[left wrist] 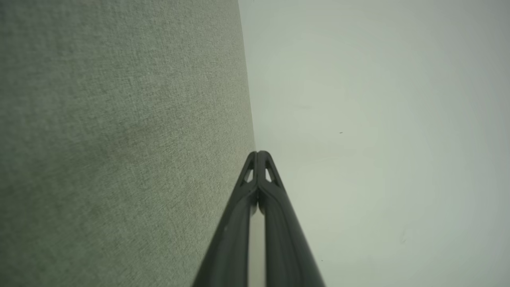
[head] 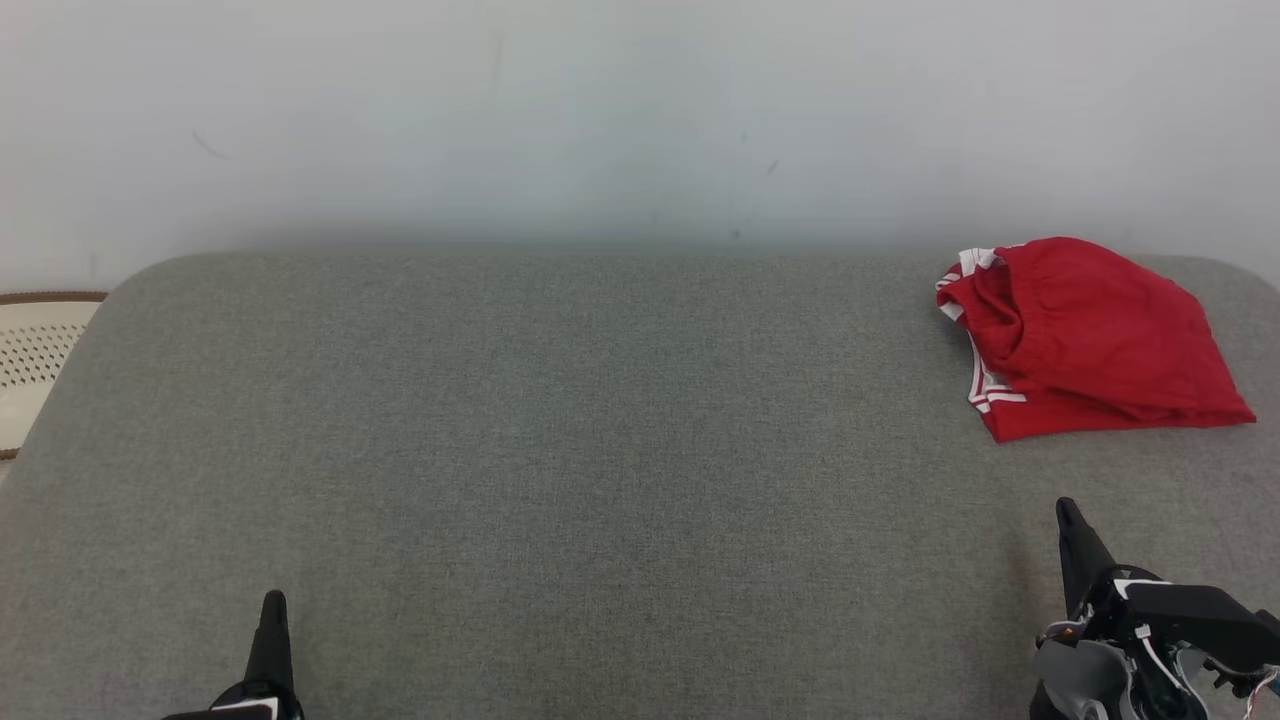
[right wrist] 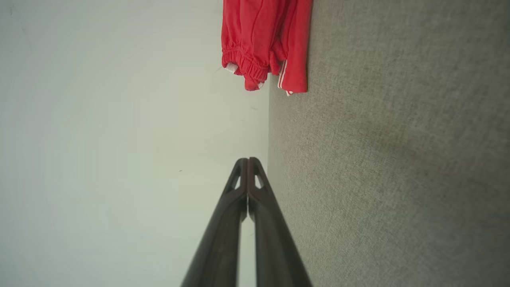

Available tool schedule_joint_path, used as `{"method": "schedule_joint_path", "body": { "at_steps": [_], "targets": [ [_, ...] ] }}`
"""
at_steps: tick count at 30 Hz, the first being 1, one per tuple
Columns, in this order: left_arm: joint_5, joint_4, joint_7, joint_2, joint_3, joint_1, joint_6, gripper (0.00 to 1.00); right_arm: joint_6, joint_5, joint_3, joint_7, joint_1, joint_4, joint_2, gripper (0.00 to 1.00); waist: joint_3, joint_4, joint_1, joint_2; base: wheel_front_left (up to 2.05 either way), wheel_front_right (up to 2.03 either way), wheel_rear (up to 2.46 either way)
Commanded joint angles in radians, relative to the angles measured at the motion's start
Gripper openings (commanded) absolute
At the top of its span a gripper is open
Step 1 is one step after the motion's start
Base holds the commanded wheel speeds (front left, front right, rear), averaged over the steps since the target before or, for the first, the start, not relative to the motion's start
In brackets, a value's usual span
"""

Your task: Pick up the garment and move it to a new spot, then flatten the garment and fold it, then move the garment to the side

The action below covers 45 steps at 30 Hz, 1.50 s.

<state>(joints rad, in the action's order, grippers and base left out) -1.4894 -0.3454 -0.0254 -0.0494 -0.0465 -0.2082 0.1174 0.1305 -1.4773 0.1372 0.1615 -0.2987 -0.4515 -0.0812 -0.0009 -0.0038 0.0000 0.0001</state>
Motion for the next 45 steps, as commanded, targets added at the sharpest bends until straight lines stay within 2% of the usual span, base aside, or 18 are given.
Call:
{"method": "schedule_joint_path", "body": {
  "at_steps": [1, 16, 45],
  "targets": [
    [-0.025, -0.004, 0.005, -0.001, -0.002, -0.017, 0.006, 0.00, 0.000, -0.024, 0.005, 0.009, -0.017, -0.004, -0.002, 0.00, 0.001, 0.001, 0.0000, -0.0001, 0.00, 0.00, 0.00],
    [-0.132, -0.028, 0.023, -0.001, -0.005, -0.038, 0.015, 0.00, 0.000, -0.129, 0.031, 0.046, -0.041, -0.025, 0.000, 0.00, 0.008, 0.004, 0.0000, -0.0001, 0.00, 0.00, 0.00],
    [-0.127, -0.027, 0.023, -0.001, -0.004, -0.036, 0.015, 0.00, 0.000, -0.113, 0.042, 0.053, -0.036, -0.025, 0.006, 0.00, 0.008, 0.004, 0.0000, -0.0001, 0.00, 0.00, 0.00]
  ]
}}
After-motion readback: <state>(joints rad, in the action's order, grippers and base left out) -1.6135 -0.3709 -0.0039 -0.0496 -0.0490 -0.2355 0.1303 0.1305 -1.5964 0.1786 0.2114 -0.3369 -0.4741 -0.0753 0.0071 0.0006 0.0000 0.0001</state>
